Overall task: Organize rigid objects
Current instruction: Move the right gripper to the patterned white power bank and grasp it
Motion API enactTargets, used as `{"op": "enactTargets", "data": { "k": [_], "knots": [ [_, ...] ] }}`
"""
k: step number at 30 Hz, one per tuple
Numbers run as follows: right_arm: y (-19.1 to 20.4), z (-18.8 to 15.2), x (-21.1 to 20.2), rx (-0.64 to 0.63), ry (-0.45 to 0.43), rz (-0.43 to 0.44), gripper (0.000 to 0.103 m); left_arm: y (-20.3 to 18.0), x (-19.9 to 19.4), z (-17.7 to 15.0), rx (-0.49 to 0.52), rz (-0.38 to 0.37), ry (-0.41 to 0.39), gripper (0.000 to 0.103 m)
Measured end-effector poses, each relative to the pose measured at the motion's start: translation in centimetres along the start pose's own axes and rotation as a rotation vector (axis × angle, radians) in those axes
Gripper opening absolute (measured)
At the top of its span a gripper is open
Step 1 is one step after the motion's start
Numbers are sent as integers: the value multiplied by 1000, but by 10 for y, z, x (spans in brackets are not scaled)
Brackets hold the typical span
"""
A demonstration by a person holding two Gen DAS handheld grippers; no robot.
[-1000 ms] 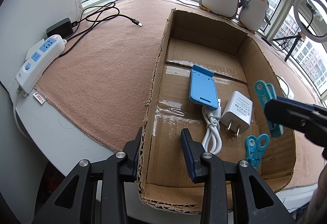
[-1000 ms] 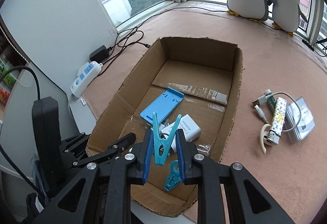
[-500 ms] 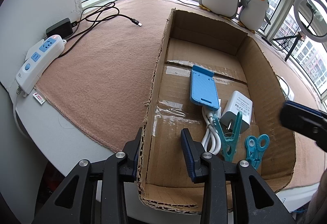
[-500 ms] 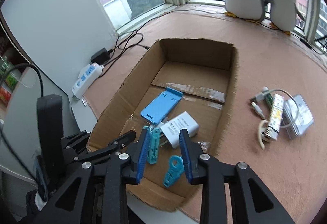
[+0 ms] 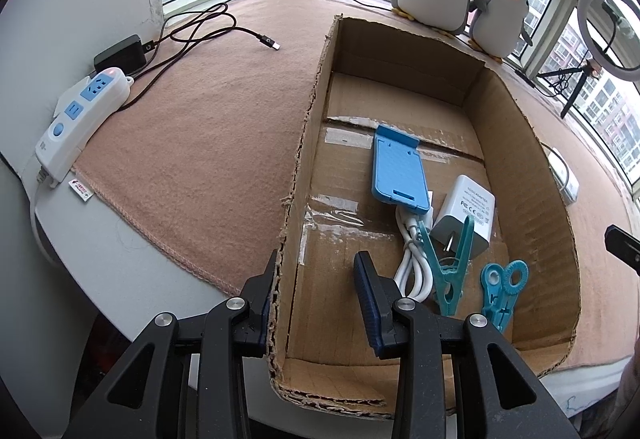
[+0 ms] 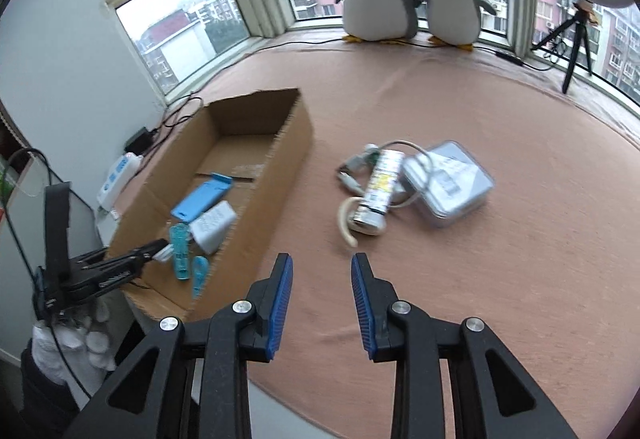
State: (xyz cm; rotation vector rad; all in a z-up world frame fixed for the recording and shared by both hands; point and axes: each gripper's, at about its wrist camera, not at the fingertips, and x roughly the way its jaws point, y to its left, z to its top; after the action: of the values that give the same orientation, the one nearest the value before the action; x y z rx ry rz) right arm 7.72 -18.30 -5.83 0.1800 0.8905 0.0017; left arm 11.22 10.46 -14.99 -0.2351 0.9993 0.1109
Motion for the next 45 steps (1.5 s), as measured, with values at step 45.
{"op": "enactTargets", "data": {
  "k": [45],
  "knots": [
    [-21, 90, 110, 69, 346, -252, 27, 8, 2, 0, -45, -29, 7, 37]
  ]
}}
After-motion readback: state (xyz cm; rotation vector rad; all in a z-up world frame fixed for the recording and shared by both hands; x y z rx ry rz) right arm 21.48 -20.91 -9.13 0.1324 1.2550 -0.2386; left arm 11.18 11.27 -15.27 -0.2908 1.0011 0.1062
